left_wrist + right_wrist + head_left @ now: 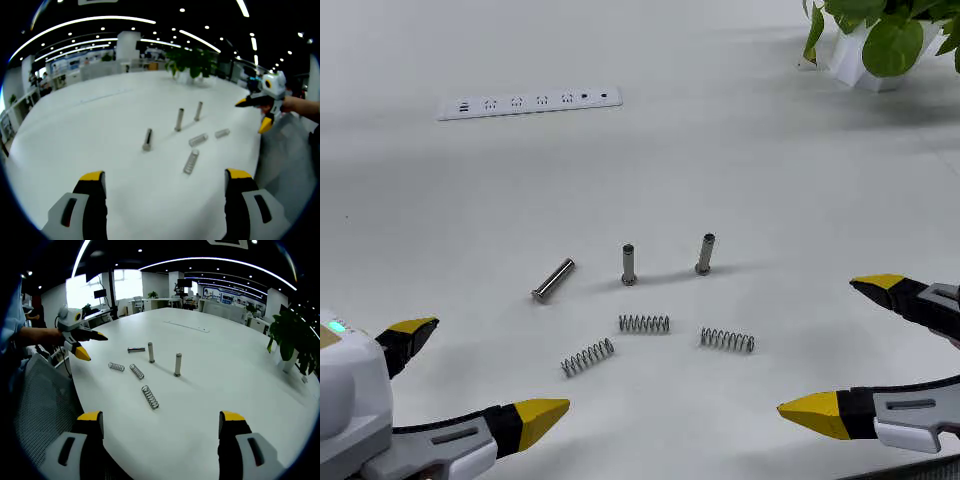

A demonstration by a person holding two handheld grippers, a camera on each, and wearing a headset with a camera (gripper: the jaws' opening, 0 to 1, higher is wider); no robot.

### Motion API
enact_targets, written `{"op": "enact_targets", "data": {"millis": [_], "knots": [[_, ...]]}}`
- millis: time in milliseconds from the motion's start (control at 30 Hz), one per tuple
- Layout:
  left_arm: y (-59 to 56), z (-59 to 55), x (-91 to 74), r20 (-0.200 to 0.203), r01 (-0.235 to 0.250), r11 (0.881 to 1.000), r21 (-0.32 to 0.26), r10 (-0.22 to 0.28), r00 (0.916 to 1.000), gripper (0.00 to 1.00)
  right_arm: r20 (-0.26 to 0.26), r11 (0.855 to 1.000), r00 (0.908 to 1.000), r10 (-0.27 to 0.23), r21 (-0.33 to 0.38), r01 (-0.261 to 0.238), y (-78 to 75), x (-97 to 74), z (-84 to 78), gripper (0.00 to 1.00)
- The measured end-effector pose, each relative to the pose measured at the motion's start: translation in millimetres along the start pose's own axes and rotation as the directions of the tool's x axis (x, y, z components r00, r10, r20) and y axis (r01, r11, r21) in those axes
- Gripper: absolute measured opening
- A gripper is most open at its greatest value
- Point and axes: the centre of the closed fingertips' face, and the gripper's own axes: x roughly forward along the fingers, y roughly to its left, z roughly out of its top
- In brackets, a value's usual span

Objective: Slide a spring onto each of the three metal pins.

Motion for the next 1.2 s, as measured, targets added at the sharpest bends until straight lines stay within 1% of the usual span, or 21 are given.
{"op": "enact_targets", "data": {"millis": [133, 467, 700, 900, 967, 1100, 1200], "knots": [[0.4, -2.3, -0.6, -0.008, 0.001, 1.000, -0.002, -0.001, 1.0000, 1.00, -0.002, 1.000, 1.0000, 0.007, 0.004, -0.007, 2.4, -0.2, -1.6, 0.97], [2.0, -4.7, -3.9, -0.014, -0.001, 1.000, -0.007, 0.001, 0.9999, 1.00, -0.009, 1.000, 0.9999, 0.011, 0.001, -0.011, 4.6, 0.4, -3.0, 0.96], [2.6, -3.8, -3.4, -0.013, -0.003, 1.000, 0.000, 0.003, 0.9999, 1.00, -0.004, 1.000, 0.9999, 0.011, 0.003, -0.011, 5.6, 2.2, -1.5, 0.96], [3.5, -3.4, -2.0, -0.025, 0.004, 1.000, 0.008, -0.004, 0.9997, 1.00, 0.002, 1.000, 1.0000, 0.009, 0.009, -0.009, 6.8, 2.6, -2.0, 0.96], [4.2, -2.4, -0.7, -0.019, 0.017, 1.000, -0.009, -0.018, 0.9997, 1.00, 0.004, 1.000, 0.9999, 0.010, 0.009, -0.010, 7.7, 2.6, -2.3, 0.95], [7.5, -4.9, 1.3, -0.042, 0.032, 0.999, -0.029, -0.034, 0.9985, 1.00, 0.006, 1.000, 0.9999, 0.015, 0.009, -0.015, 10.8, 3.1, -3.1, 0.95], [9.0, -4.2, 2.5, -0.067, 0.053, 0.998, -0.022, -0.055, 0.9962, 0.99, 0.010, 1.000, 0.9998, 0.016, 0.010, -0.016, 11.8, 3.2, -2.6, 0.95]]}}
